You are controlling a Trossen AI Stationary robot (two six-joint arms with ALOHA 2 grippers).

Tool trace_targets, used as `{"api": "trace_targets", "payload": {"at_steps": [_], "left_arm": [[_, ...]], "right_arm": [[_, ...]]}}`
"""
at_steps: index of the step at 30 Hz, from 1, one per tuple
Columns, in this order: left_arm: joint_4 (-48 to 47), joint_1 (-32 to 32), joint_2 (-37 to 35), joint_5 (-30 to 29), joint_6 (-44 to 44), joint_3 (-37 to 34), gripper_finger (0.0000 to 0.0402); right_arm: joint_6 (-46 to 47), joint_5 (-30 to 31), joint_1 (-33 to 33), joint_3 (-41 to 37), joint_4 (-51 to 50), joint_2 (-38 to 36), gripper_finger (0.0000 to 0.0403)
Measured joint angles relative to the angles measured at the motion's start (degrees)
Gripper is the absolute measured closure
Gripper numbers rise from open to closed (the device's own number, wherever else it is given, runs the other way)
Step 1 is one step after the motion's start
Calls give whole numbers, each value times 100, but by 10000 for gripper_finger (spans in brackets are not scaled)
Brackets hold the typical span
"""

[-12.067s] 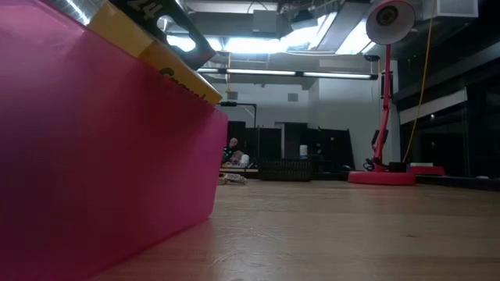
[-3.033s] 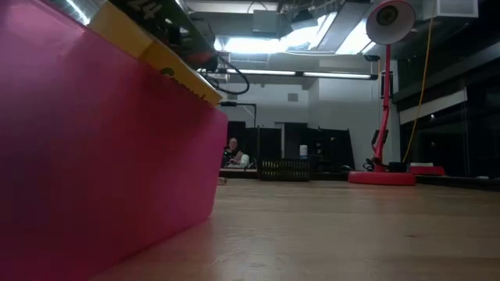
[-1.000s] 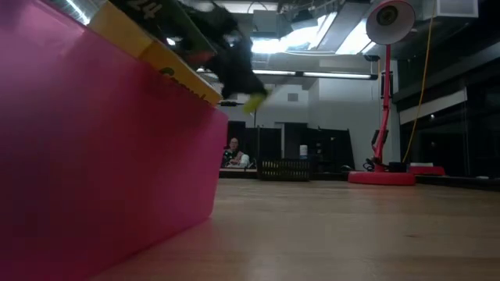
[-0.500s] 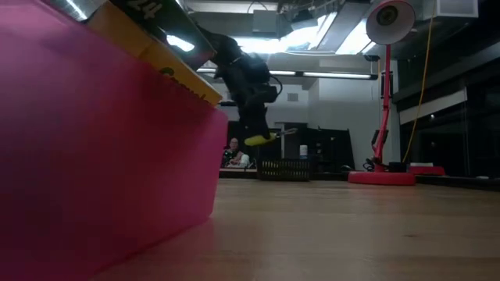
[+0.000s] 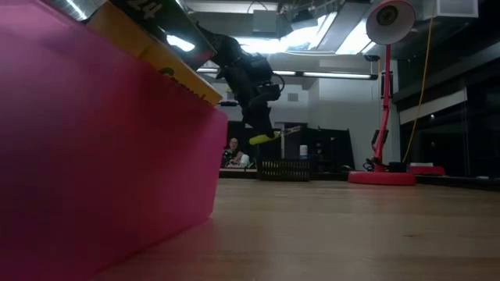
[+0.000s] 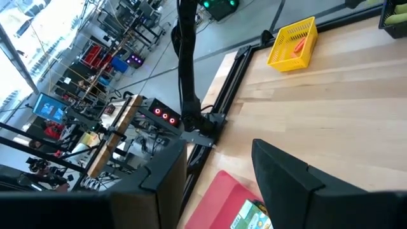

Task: Pick & Place School Supplies
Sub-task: Put the green puncher into the black bin

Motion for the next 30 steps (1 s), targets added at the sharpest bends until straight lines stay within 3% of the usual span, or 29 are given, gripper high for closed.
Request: {"api": "trace_targets", "payload": {"at_steps": [14,30], "left_arm": [[567,-43,311,4,19,2,368],[512,-59,459,16,42,-2,368]], "right_arm": [[65,-172,-3,0,25,-1,222],[151,-277,-63,0,-26,-1,222]]}}
